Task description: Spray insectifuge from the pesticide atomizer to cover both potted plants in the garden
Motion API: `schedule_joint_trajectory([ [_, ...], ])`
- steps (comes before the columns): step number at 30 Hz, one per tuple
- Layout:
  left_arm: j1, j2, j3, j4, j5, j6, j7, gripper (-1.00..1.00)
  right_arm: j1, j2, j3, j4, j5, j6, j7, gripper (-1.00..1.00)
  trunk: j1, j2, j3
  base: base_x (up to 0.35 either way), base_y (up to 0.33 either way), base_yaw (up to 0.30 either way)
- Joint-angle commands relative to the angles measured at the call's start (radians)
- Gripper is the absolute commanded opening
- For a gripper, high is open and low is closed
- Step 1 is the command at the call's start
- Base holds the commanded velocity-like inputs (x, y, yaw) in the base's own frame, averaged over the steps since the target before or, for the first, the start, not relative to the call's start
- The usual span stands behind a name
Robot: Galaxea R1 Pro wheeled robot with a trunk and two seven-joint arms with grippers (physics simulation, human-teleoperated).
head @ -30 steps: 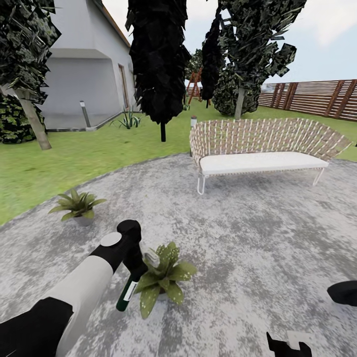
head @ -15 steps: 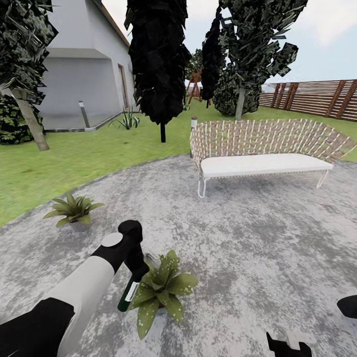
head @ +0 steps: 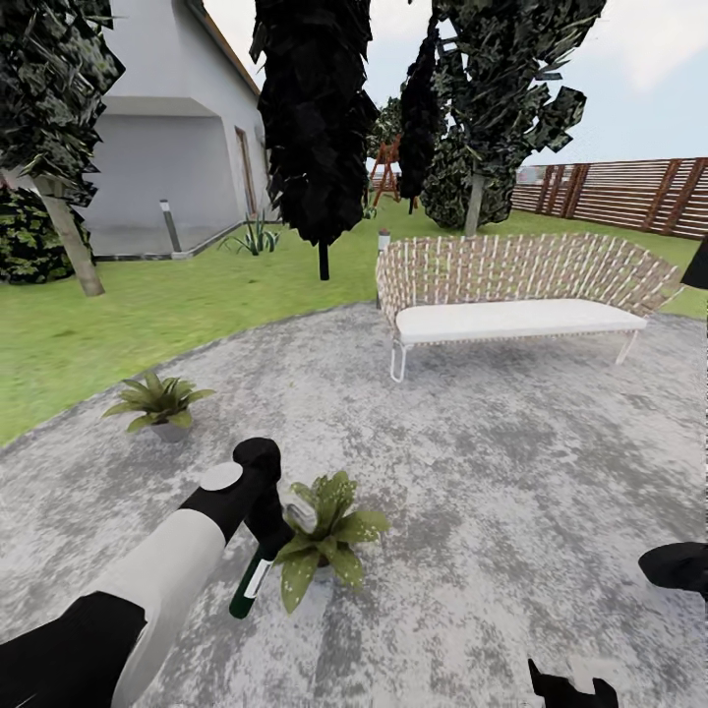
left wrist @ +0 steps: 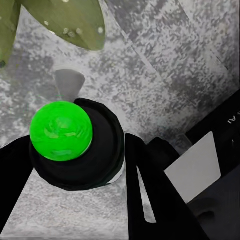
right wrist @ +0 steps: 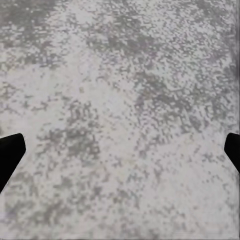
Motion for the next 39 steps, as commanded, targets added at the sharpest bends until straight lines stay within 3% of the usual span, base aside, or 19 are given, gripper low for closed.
schedule_joint_trajectory([
  [1,0.011,0.003,0.000,-0.002,-0.008,0.010,-0.009,-1.00,-0.001,0.000,-0.008,0.001,0.003,-0.004,0.008,1.00,-0.001,0.000,-0.001,-0.339,0.000,0.000],
  [6,0.088,0.009,0.001,-0.014,-0.003,-0.016,0.014,-1.00,-0.001,0.000,-0.008,0.001,0.003,-0.004,0.008,1.00,-0.001,0.000,-0.001,-0.339,0.000,0.000],
  [10,0.110,0.012,0.008,-0.016,0.010,-0.052,0.033,-1.00,-0.001,0.000,-0.008,0.001,0.003,-0.004,0.008,1.00,-0.001,0.000,-0.001,-0.339,0.000,0.000],
  [14,0.114,0.011,0.026,-0.018,0.068,-0.060,0.054,-1.00,-0.001,0.000,-0.008,0.001,0.003,-0.004,0.008,1.00,-0.001,0.000,-0.001,-0.339,0.000,0.000],
  [17,0.118,0.011,0.030,-0.016,0.178,-0.090,0.131,-1.00,-0.001,0.000,-0.008,0.001,0.003,-0.004,0.008,1.00,-0.001,0.000,-0.001,-0.232,0.000,0.000],
  [20,0.141,0.009,0.032,-0.015,0.303,-0.190,0.243,-1.00,-0.001,0.001,-0.008,0.001,0.003,-0.004,0.008,1.00,-0.001,0.000,-0.001,-0.052,0.000,0.062],
  [23,0.179,0.007,0.032,-0.005,0.468,-0.292,0.385,-1.00,-0.001,0.003,-0.008,0.002,0.003,-0.005,0.008,1.00,-0.001,0.000,-0.001,-0.010,0.000,0.194],
  [24,0.190,0.007,0.032,-0.004,0.506,-0.320,0.417,-1.00,-0.001,0.002,-0.008,0.002,0.003,-0.005,0.008,1.00,-0.001,0.000,-0.001,-0.003,0.000,0.099],
  [25,0.217,0.008,0.031,-0.002,0.590,-0.393,0.499,-1.00,-0.001,0.002,-0.008,0.002,0.003,-0.005,0.008,1.00,-0.001,0.000,-0.001,-0.001,0.000,0.026],
  [26,0.234,0.009,0.032,-0.002,0.626,-0.425,0.532,-1.00,-0.001,0.002,-0.008,0.002,0.003,-0.005,0.009,1.00,-0.001,0.000,-0.001,0.000,0.000,0.008],
  [28,0.243,0.005,0.032,-0.011,0.644,-0.438,0.545,-1.00,-0.001,0.002,-0.008,0.001,0.003,-0.005,0.008,1.00,-0.001,0.000,-0.001,0.000,0.000,0.003],
  [39,0.243,0.004,0.034,-0.004,0.646,-0.440,0.548,-1.00,-0.001,0.003,-0.008,0.002,0.003,-0.005,0.008,1.00,-0.001,0.000,-0.001,0.000,0.000,0.243],
])
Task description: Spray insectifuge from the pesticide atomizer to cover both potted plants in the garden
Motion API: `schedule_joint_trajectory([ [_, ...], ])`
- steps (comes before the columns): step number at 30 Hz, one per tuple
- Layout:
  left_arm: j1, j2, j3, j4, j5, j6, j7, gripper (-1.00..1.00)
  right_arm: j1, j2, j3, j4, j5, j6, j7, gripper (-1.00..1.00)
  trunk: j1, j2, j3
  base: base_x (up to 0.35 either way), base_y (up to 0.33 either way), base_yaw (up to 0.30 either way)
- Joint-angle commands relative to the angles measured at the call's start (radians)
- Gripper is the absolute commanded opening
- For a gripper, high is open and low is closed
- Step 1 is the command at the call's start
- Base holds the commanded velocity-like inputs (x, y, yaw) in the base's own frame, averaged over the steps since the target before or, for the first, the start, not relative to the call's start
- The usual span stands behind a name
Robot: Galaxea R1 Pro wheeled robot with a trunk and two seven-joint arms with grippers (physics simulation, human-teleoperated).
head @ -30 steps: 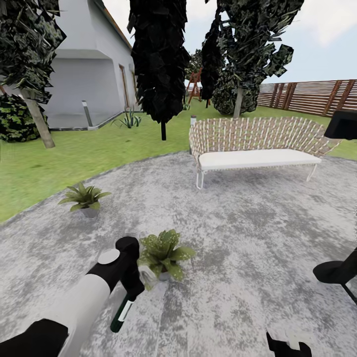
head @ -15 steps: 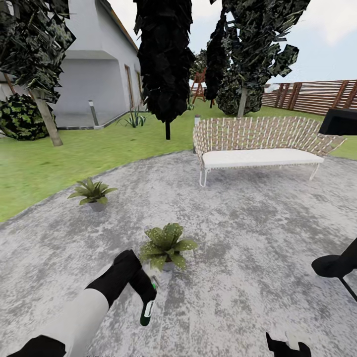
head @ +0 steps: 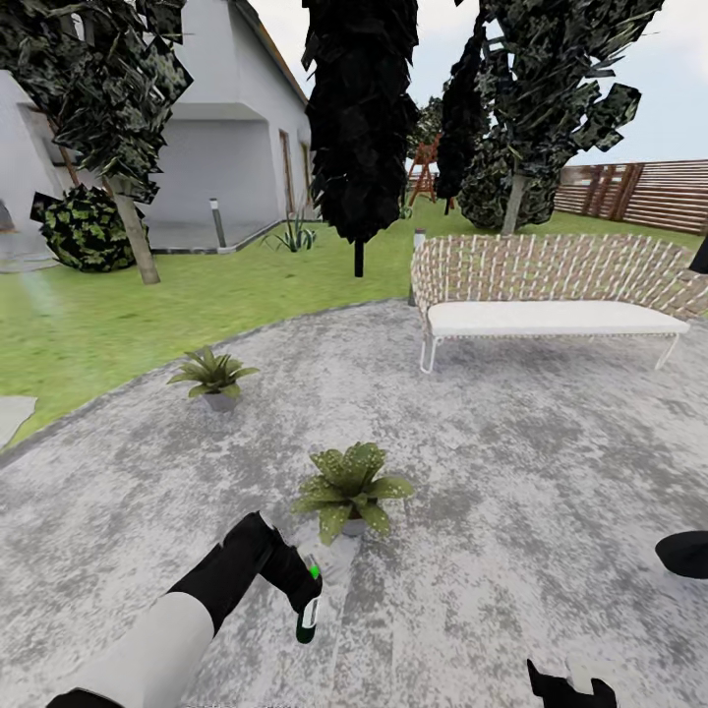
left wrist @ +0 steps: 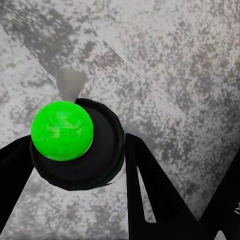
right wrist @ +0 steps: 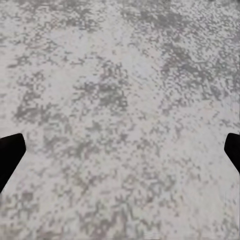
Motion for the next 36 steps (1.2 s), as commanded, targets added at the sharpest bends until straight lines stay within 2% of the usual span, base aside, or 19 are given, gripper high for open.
schedule_joint_trajectory([
  [1,-0.001,0.000,0.000,-0.001,-0.005,0.007,-0.005,-1.00,-0.001,0.000,-0.008,0.000,0.003,-0.004,0.008,1.00,0.000,0.000,-0.001,0.000,0.000,0.279],
  [12,-0.001,0.000,0.000,0.000,-0.006,0.006,-0.004,-1.00,-0.001,0.000,-0.008,0.000,0.003,-0.004,0.008,1.00,0.000,0.000,-0.001,-0.134,-0.080,0.279],
  [29,0.000,0.006,0.000,0.002,-0.008,0.004,-0.001,-1.00,-0.001,0.003,-0.008,0.000,0.003,-0.004,0.008,1.00,0.000,0.000,-0.001,-0.005,-0.003,0.279],
  [36,0.002,0.010,0.000,0.003,-0.008,-0.019,-0.001,-1.00,-0.001,0.002,-0.008,-0.001,0.003,-0.004,0.008,1.00,0.000,0.000,-0.001,0.000,0.000,0.077],
])
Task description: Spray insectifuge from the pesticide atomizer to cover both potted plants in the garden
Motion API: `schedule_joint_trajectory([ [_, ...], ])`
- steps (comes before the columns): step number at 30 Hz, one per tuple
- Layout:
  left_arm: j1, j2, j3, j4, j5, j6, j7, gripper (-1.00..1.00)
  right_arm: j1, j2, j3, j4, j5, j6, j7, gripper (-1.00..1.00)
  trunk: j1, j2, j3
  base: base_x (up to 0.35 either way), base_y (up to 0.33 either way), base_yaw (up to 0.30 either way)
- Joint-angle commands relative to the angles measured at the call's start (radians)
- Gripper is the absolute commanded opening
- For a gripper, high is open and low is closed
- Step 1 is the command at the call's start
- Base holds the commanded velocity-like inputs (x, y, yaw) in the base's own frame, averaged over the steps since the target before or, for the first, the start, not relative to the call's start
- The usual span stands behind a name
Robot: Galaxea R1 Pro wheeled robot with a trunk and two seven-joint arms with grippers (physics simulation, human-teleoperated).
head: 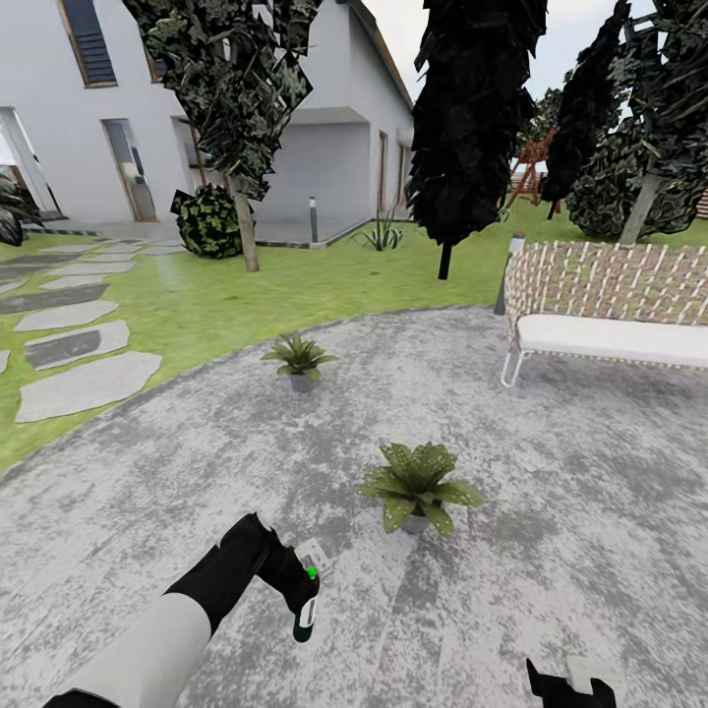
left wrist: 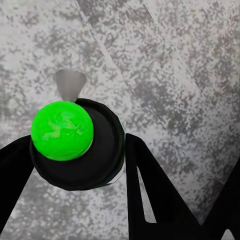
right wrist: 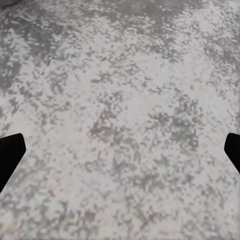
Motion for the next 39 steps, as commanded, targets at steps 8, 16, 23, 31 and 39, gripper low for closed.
schedule_joint_trajectory([
  [8,0.000,-0.001,-0.001,-0.003,-0.004,0.007,-0.006,-1.00,-0.001,-0.002,0.003,0.000,0.020,-0.001,0.012,1.00,0.000,0.000,-0.001,0.000,0.000,0.000],
  [16,-0.005,0.014,-0.011,-0.011,-0.016,-0.067,-0.013,-1.00,-0.002,-0.002,0.261,-0.177,0.200,0.000,0.036,1.00,0.000,0.000,-0.001,0.000,0.000,0.000],
  [23,-0.016,0.085,-0.134,0.000,-0.114,-0.323,-0.171,-1.00,-0.157,-0.001,0.506,-0.203,0.219,0.004,0.564,1.00,0.000,0.000,-0.001,0.000,0.000,0.000],
  [31,-0.026,0.110,-0.135,-0.009,-0.120,-0.408,-0.347,-1.00,-0.185,0.016,0.505,-0.277,0.215,0.004,0.719,1.00,0.000,0.000,-0.001,0.000,0.000,0.000],
  [39,-0.059,0.120,-0.143,-0.021,-0.164,-0.392,-0.379,-1.00,-0.182,0.062,0.508,-0.291,0.215,0.004,0.739,1.00,0.000,0.000,-0.001,0.000,0.000,0.000],
])
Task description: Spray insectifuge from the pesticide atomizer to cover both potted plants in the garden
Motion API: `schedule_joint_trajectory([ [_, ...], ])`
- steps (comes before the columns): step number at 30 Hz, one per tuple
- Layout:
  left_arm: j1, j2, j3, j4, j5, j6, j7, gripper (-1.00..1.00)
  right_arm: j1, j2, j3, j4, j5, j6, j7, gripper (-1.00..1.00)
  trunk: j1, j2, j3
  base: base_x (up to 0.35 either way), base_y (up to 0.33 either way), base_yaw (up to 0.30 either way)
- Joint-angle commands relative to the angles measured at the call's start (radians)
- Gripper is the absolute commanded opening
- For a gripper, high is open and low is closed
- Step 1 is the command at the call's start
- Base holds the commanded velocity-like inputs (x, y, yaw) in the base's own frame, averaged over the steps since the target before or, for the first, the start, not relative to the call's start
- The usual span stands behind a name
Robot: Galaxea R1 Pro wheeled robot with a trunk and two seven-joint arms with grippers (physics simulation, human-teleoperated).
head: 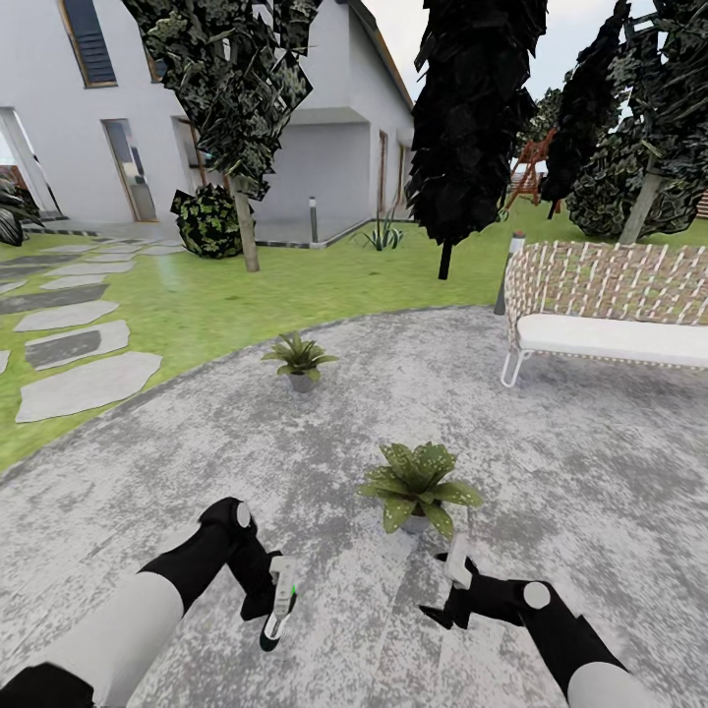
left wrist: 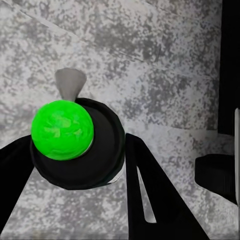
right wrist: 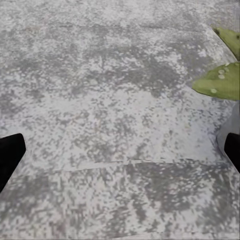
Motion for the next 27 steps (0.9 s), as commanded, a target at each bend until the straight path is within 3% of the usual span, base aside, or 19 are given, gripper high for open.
schedule_joint_trajectory([
  [1,-0.002,-0.002,-0.004,-0.002,-0.005,0.011,-0.009,-1.00,-0.001,0.005,-0.006,-0.001,0.009,-0.006,0.006,1.00,0.000,0.000,-0.001,0.000,0.000,0.000],
  [6,-0.008,-0.021,-0.003,-0.002,-0.006,0.014,-0.017,-1.00,-0.008,0.011,-0.004,-0.002,0.008,-0.005,0.012,1.00,0.000,0.000,-0.001,0.000,0.000,0.000],
  [16,-0.008,-0.025,0.001,-0.001,-0.004,0.011,0.042,-1.00,-0.038,0.068,-0.003,-0.043,0.006,-0.004,0.066,1.00,0.000,0.000,-0.001,0.000,0.000,0.000],
  [17,-0.009,-0.028,0.001,-0.001,-0.004,0.012,0.048,-1.00,-0.039,0.105,-0.003,-0.068,0.006,-0.004,0.174,1.00,0.000,0.000,-0.001,0.000,0.000,0.000],
  [21,-0.007,-0.039,0.002,-0.001,-0.004,0.011,0.065,-1.00,-0.041,0.116,-0.003,-0.073,0.006,-0.004,0.182,1.00,0.000,0.000,-0.001,0.000,0.000,0.000],
  [27,-0.002,-0.058,0.003,0.002,-0.004,0.011,0.105,-1.00,-0.052,0.136,-0.003,-0.076,0.006,-0.004,0.247,1.00,0.000,0.000,-0.001,0.000,0.000,0.000],
])
